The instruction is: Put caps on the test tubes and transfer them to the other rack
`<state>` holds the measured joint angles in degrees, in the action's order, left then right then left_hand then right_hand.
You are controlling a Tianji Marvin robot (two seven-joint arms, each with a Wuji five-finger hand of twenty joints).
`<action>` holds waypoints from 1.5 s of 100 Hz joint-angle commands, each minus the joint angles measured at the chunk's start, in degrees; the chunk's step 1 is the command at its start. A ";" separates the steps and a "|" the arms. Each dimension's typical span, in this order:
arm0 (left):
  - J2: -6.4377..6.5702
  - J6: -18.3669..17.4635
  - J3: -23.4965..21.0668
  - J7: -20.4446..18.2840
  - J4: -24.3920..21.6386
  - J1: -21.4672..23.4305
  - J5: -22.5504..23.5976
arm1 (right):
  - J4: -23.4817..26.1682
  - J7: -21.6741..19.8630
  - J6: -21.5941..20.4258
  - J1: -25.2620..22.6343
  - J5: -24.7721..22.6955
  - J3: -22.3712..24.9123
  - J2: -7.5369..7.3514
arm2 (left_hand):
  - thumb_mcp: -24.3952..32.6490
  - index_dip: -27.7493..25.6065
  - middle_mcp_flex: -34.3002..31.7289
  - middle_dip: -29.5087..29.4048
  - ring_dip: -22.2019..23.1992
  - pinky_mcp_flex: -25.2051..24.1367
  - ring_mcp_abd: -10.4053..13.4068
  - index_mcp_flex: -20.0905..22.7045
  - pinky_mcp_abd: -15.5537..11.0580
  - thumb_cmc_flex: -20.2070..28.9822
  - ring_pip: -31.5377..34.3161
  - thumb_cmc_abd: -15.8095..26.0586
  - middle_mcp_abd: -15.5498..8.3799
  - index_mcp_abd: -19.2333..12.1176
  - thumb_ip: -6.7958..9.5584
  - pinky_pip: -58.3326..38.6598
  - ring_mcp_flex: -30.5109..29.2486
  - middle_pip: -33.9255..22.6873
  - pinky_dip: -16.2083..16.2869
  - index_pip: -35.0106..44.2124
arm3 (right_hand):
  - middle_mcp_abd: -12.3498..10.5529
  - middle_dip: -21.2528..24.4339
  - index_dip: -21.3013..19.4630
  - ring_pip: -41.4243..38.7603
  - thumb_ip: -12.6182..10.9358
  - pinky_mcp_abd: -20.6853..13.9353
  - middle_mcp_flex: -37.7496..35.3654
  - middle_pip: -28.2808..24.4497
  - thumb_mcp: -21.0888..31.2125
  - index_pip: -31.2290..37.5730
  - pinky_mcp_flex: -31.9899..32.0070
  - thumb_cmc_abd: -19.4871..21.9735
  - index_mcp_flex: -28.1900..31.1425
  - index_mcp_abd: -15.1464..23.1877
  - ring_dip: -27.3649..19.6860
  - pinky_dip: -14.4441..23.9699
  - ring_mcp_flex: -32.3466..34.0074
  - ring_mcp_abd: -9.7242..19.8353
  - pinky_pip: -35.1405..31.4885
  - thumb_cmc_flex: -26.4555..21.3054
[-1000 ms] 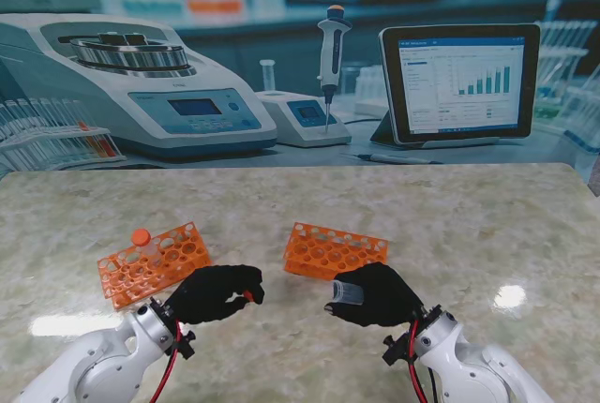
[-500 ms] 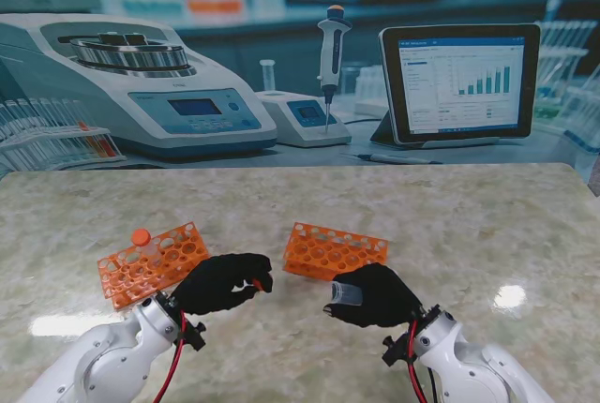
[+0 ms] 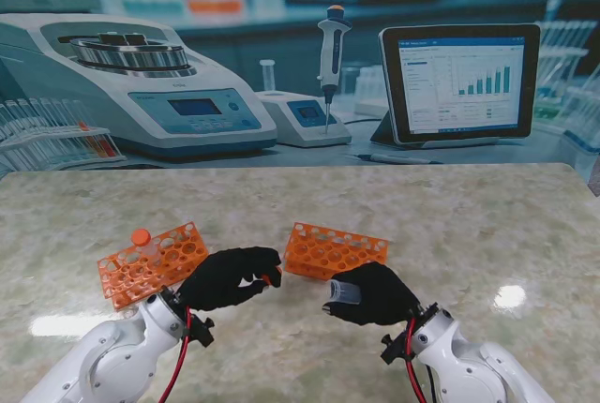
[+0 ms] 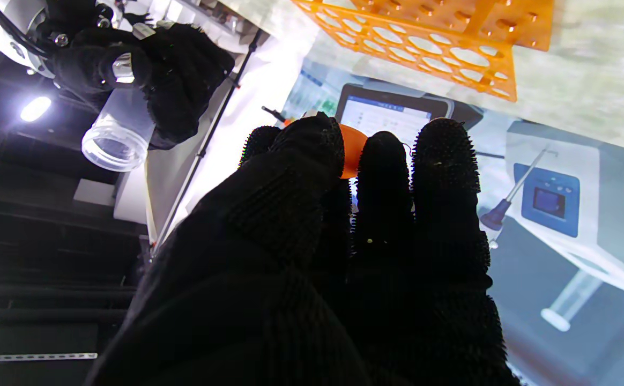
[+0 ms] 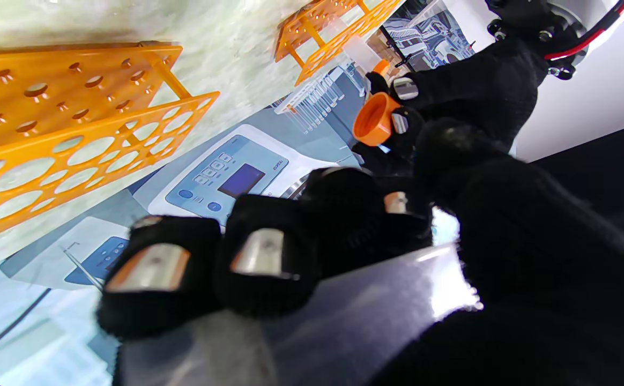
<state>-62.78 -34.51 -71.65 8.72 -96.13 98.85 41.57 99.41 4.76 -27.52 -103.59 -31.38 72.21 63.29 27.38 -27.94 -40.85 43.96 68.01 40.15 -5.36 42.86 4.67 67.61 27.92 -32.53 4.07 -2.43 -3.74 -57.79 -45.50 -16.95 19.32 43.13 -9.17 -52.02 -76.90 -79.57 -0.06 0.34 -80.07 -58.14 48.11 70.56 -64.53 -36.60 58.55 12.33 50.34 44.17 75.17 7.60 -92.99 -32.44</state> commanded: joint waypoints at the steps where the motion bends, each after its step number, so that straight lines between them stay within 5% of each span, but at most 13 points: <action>1: -0.29 -0.34 0.22 0.21 -0.94 0.00 -0.08 | -0.49 -0.28 0.57 0.16 0.27 -0.38 0.10 | 2.17 -0.89 0.29 2.13 1.00 -0.52 1.61 1.23 -0.59 5.27 -0.66 0.53 0.25 2.20 0.40 1.45 0.10 -2.78 -0.79 2.05 | 0.34 -1.55 -2.14 -12.34 0.49 -2.67 -2.46 -0.31 0.28 3.42 -3.56 0.45 3.97 -2.06 4.00 3.18 0.74 6.26 -17.67 -1.53; 150: -1.80 -4.11 1.84 3.74 -3.49 1.98 -4.77 | -6.49 -1.29 8.06 9.47 3.26 -6.28 0.64 | 1.80 -1.21 0.44 2.83 1.37 -0.50 1.71 0.85 -0.62 5.36 -0.83 0.92 0.06 2.01 0.50 1.73 0.28 -2.67 -0.54 2.68 | 0.39 -1.64 -2.11 -12.30 0.51 -2.67 -2.47 -0.23 0.22 3.38 -3.56 0.45 4.01 -2.40 3.98 3.18 0.74 6.26 -17.67 -1.57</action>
<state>-64.40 -38.36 -69.96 12.44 -99.12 100.39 36.71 93.16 3.84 -20.12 -94.37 -28.47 66.18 63.60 27.38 -28.04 -40.83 44.02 68.31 40.14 -5.37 42.86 4.70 67.65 27.91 -32.53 4.07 -2.33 -3.74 -57.73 -45.50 -16.97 19.31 44.37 -9.15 -52.05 -76.97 -79.57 -0.06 0.34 -80.07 -58.06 48.11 70.56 -64.53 -36.60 58.56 12.31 50.34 44.17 75.16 7.60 -92.99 -32.46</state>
